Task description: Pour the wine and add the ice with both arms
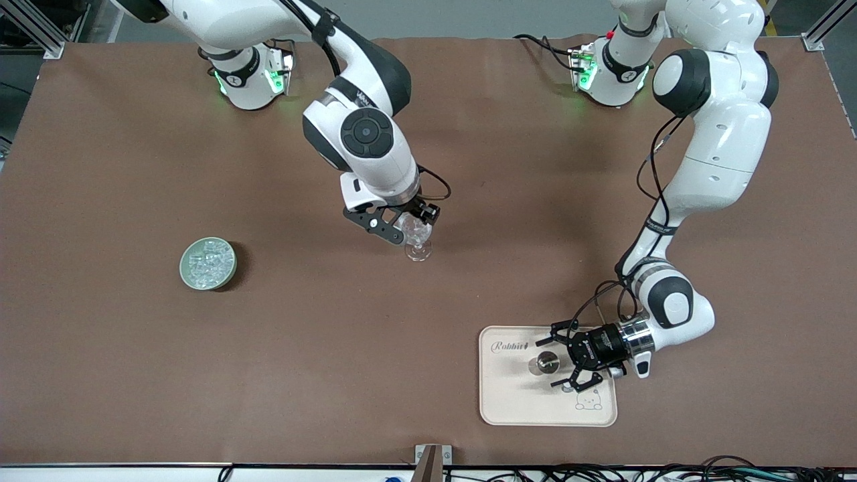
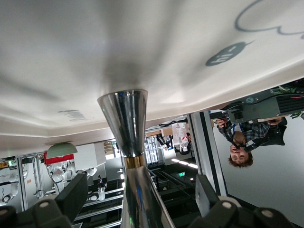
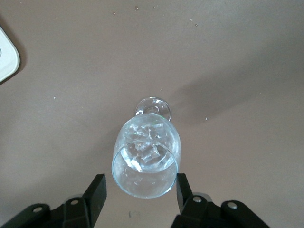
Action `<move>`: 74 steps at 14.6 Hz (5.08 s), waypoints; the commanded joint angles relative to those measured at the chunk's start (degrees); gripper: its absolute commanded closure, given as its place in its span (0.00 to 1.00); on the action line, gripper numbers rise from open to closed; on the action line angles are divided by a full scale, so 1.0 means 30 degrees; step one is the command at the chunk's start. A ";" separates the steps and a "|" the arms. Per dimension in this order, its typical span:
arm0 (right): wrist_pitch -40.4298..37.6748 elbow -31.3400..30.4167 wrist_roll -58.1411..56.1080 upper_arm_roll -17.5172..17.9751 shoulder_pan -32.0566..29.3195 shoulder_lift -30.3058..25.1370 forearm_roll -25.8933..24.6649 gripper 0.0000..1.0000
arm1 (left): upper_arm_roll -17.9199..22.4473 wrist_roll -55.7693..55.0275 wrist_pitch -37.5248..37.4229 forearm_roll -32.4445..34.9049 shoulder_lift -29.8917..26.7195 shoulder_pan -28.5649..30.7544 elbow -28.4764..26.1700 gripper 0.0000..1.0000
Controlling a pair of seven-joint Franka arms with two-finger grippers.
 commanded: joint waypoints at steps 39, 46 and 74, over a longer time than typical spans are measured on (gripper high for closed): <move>-0.7579 -0.0821 -2.3573 -1.0351 -0.6114 -1.1156 0.1286 0.00 | 0.0387 -0.2153 -0.8972 1.7908 -1.1535 0.3738 -0.3690 0.01; -0.7784 -0.0438 -2.3720 -1.0293 -0.6318 -1.1039 0.1257 0.00 | 0.0476 0.2922 -1.0209 2.2152 -1.4348 0.3505 -0.4274 0.00; -0.7989 -0.0468 -2.3691 -0.9443 -0.6524 -1.1068 0.1139 0.00 | 0.3961 0.9872 -0.6722 2.7258 -2.3318 -0.2617 -1.2158 0.00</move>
